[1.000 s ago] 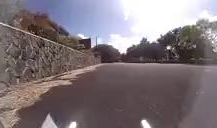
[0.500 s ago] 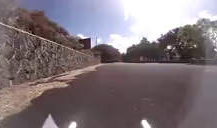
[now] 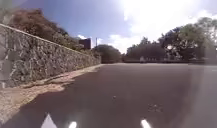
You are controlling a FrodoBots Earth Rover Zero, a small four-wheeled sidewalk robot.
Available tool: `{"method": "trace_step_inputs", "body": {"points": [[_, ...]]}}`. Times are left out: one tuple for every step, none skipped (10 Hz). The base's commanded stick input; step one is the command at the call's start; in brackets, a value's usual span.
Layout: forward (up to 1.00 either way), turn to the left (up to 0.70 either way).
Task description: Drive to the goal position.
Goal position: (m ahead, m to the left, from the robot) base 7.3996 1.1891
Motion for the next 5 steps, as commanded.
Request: {"method": "trace_step_inputs", "body": {"points": [[0.5,0.0],[0.5,0.0],[0.5,0.0],[0.5,0.0],[0.5,0.0]]}}
